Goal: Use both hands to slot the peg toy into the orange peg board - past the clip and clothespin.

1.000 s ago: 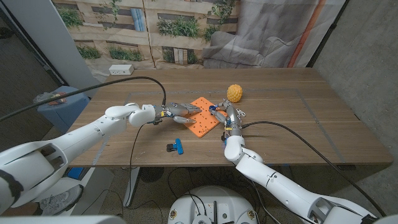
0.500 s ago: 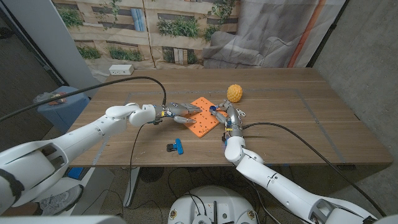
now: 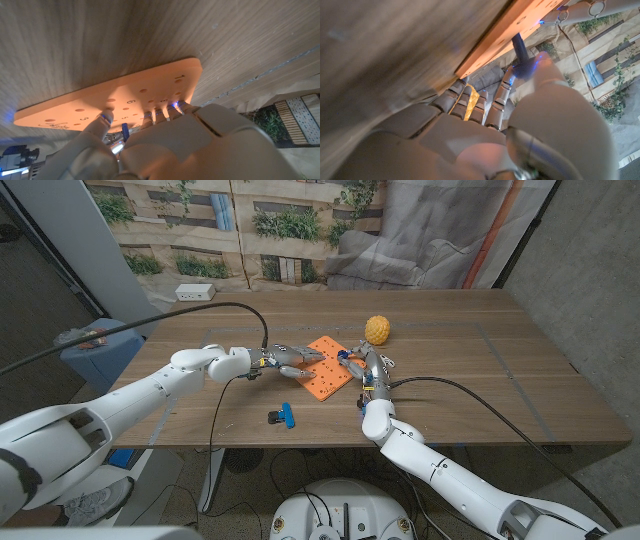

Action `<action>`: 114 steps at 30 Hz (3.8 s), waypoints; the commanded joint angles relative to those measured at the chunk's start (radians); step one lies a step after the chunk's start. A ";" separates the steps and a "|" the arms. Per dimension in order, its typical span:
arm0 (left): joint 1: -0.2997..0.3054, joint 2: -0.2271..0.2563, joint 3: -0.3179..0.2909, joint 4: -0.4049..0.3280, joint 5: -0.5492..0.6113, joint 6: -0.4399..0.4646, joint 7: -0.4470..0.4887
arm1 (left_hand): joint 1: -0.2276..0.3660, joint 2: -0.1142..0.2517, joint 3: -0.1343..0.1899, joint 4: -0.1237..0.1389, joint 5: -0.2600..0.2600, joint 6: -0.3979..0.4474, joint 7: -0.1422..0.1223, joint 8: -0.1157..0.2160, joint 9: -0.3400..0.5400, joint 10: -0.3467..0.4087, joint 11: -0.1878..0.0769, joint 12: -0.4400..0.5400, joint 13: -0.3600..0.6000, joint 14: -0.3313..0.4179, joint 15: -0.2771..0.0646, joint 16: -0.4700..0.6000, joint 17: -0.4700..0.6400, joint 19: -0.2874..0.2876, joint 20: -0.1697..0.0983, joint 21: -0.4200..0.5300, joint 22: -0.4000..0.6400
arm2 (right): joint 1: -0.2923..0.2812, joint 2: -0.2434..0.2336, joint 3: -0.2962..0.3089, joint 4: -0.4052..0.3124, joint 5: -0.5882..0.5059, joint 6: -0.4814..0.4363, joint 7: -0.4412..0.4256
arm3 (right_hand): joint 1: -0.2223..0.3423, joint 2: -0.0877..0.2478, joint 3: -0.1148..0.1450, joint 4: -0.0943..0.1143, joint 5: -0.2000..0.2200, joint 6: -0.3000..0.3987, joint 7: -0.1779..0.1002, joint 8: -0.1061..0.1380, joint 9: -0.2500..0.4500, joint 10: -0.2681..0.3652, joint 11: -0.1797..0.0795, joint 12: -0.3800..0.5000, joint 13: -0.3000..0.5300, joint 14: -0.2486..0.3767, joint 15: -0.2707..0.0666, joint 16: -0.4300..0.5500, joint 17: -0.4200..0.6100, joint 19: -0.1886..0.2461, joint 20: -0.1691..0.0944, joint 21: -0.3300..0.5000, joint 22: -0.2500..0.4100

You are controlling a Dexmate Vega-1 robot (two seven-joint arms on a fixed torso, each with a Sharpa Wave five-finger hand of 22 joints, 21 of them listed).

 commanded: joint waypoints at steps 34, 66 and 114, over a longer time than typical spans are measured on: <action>0.025 0.012 -0.010 -0.035 -0.004 0.025 -0.012 | -0.006 0.070 0.011 -0.008 -0.004 0.058 -0.001 0.007 0.008 0.044 -0.006 0.008 0.006 0.021 -0.068 0.008 0.003 0.007 -0.140 0.009 0.005 | -0.009 -0.015 -0.012 -0.030 -0.005 -0.034 0.029 | 0.071 0.059 -0.009 0.002 0.005 0.076 -0.072 0.013 0.010 0.004 -0.004 0.001 0.003 -0.006 -0.037 0.004 0.003 -0.006 0.003 0.008 0.002; 0.004 -0.003 0.001 -0.002 -0.001 0.008 -0.007 | -0.001 0.070 0.015 -0.018 -0.004 0.056 -0.003 0.007 0.008 0.042 -0.006 0.007 0.006 0.021 -0.068 0.007 0.001 0.007 -0.140 0.009 0.005 | -0.011 -0.021 -0.011 -0.056 0.011 -0.052 0.056 | 0.065 0.062 -0.017 0.006 0.006 0.074 -0.072 0.010 0.005 0.001 0.002 0.000 0.003 -0.015 -0.028 0.000 0.004 -0.014 0.012 0.006 0.002; 0.019 0.004 -0.003 -0.017 -0.003 0.019 -0.001 | 0.006 0.073 0.020 -0.033 -0.005 0.056 -0.003 0.007 0.008 0.042 -0.008 0.007 0.006 0.021 -0.070 0.007 0.001 0.007 -0.138 0.009 0.006 | -0.022 -0.020 -0.010 -0.070 0.020 -0.054 0.059 | 0.059 0.068 -0.025 0.007 0.008 0.071 -0.072 0.007 0.000 0.002 0.004 0.001 0.003 -0.016 -0.026 0.000 0.007 -0.016 0.015 0.007 0.002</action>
